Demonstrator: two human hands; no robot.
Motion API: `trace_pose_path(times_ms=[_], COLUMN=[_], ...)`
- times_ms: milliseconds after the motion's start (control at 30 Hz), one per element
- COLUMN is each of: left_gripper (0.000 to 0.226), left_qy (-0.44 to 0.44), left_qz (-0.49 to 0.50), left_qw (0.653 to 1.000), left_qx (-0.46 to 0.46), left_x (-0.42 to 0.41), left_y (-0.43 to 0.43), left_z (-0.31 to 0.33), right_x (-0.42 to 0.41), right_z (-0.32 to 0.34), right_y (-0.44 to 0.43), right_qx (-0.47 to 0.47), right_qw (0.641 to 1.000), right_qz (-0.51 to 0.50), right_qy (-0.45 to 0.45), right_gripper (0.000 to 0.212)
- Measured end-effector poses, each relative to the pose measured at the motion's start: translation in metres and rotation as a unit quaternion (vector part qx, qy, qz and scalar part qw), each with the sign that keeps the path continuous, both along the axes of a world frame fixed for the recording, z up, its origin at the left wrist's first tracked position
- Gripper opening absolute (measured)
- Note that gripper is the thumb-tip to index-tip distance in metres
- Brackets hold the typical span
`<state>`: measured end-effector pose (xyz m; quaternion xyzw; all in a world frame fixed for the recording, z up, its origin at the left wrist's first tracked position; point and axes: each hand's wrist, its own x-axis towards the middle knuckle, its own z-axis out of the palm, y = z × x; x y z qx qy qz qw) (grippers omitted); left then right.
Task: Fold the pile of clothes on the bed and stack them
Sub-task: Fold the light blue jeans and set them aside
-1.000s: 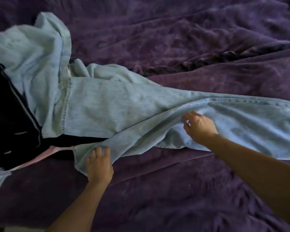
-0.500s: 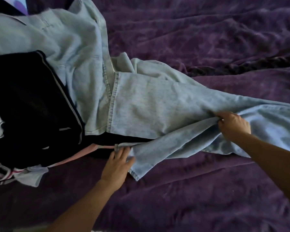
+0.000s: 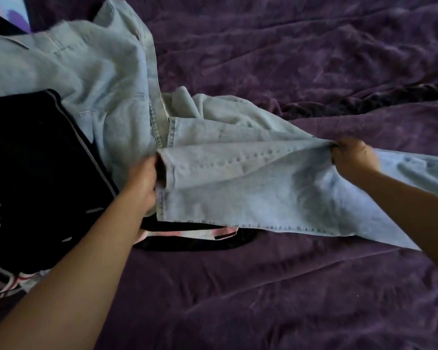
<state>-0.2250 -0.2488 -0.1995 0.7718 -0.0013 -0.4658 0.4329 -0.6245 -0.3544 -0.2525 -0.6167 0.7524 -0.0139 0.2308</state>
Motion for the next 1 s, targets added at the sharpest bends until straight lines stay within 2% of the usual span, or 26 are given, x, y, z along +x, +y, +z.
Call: trace_pose_path(times_ms=[33, 100, 167, 200, 267, 300, 333, 367, 400, 500, 600, 667, 733, 767, 833, 933, 1000], left_gripper=[0.021, 0.028, 0.039, 0.045, 0.058, 0.064, 0.066, 0.064, 0.060, 0.064, 0.076, 0.055, 0.025, 0.016, 0.008, 0.017, 0.023], left_qy=[-0.001, -0.111, -0.271, -0.331, -0.438, -0.485, -0.517, -0.529, -0.525, -0.456, -0.335, -0.214, -0.113, -0.114, -0.209, -0.373, -0.410], left_qz=[0.022, -0.001, -0.134, -0.228, -0.392, -0.441, -0.452, -0.435, -0.410, -0.346, -0.251, -0.214, -0.214, -0.230, -0.303, -0.443, -0.503], left_qw=[1.000, 0.993, 0.953, 0.915, 0.809, 0.755, 0.727, 0.729, 0.745, 0.817, 0.906, 0.952, 0.969, 0.965, 0.929, 0.815, 0.760], left_qx=[0.018, 0.030, -0.007, -0.018, -0.017, -0.011, -0.002, 0.010, 0.023, 0.066, 0.066, 0.054, 0.048, 0.046, 0.045, 0.013, -0.024], left_x=[0.006, 0.011, 0.005, -0.004, -0.017, -0.019, -0.019, -0.016, -0.014, -0.005, -0.003, -0.006, -0.011, -0.011, -0.011, -0.038, -0.083], left_y=[-0.014, -0.029, -0.023, -0.013, 0.006, 0.011, 0.010, 0.005, -0.004, -0.035, -0.047, -0.039, -0.025, -0.020, -0.023, -0.043, -0.056], left_z=[-0.001, -0.007, -0.013, -0.016, -0.024, -0.032, -0.038, -0.042, -0.044, -0.047, -0.041, -0.033, -0.022, -0.015, 0.007, 0.049, 0.072], right_x=[0.003, 0.011, 0.019, 0.022, 0.029, 0.033, 0.038, 0.043, 0.047, 0.051, 0.056, 0.061, 0.058, 0.053, 0.037, 0.005, -0.019], right_z=[0.001, 0.000, -0.004, -0.008, -0.015, -0.020, -0.026, -0.032, -0.038, -0.056, -0.058, -0.052, -0.045, -0.042, -0.036, -0.023, -0.014], right_y=[-0.007, -0.013, -0.005, 0.002, 0.018, 0.025, 0.031, 0.036, 0.040, 0.037, 0.034, 0.046, 0.069, 0.080, 0.098, 0.116, 0.126], right_qx=[-0.006, -0.009, -0.007, -0.010, -0.033, -0.047, -0.055, -0.052, -0.035, 0.061, 0.112, 0.107, 0.114, 0.131, 0.167, 0.158, 0.135], right_qw=[1.000, 1.000, 0.999, 0.997, 0.992, 0.988, 0.984, 0.978, 0.974, 0.974, 0.972, 0.964, 0.952, 0.947, 0.946, 0.972, 0.984], right_qz=[-0.006, -0.003, 0.038, 0.067, 0.120, 0.143, 0.170, 0.199, 0.224, 0.215, 0.200, 0.228, 0.266, 0.276, 0.263, 0.172, 0.114], right_qy=[-0.003, 0.012, 0.032, 0.029, 0.004, -0.012, -0.022, -0.024, -0.017, 0.024, 0.058, 0.078, 0.095, 0.099, 0.087, 0.025, 0.006], right_gripper=[0.030, 0.036, 0.041, 0.040, 0.037, 0.035, 0.034, 0.036, 0.041, 0.061, 0.069, 0.072, 0.077, 0.079, 0.076, 0.065, 0.061])
